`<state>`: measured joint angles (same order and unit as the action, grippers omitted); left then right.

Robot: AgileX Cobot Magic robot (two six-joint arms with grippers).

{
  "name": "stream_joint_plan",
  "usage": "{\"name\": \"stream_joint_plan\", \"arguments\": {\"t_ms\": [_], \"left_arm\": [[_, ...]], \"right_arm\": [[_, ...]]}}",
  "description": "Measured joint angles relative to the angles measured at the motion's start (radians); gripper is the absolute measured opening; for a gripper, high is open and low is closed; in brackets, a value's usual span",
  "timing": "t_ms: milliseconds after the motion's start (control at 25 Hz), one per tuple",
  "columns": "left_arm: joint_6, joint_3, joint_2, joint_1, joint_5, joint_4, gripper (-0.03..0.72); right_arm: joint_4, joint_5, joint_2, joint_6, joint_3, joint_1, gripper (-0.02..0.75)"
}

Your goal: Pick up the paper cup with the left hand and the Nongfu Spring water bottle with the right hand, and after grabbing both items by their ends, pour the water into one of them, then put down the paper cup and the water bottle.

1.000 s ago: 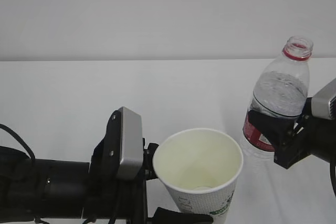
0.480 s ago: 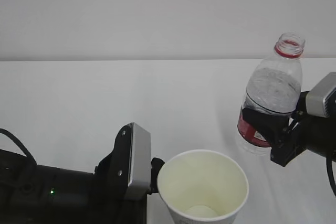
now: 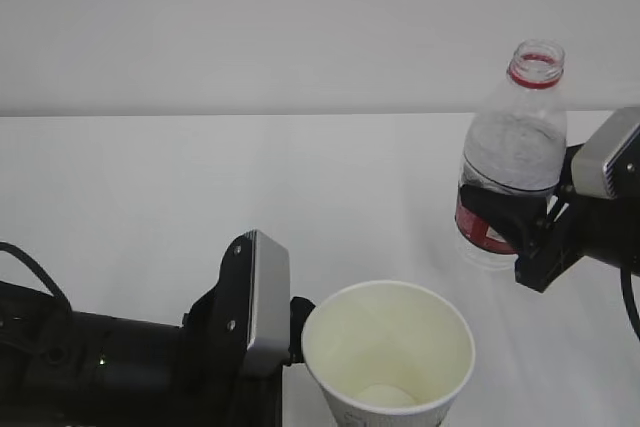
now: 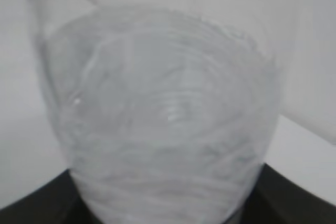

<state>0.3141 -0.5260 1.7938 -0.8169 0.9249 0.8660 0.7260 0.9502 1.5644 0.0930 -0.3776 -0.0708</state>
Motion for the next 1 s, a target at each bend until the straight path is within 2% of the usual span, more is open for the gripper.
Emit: {"name": "stream_joint_plan", "arguments": {"t_ms": [480,1000], "left_arm": [[0.02,-0.094,0.0,0.0,-0.038,0.004,0.542],[0.048,-0.096,-0.013,0.0,-0.059,0.025,0.541]], "right_arm": [[0.093,-0.154,-0.156,0.011,-0.081,0.0,0.44],[0.22,-0.185,-0.184,-0.01,-0.133,0.0,0.44]]}}
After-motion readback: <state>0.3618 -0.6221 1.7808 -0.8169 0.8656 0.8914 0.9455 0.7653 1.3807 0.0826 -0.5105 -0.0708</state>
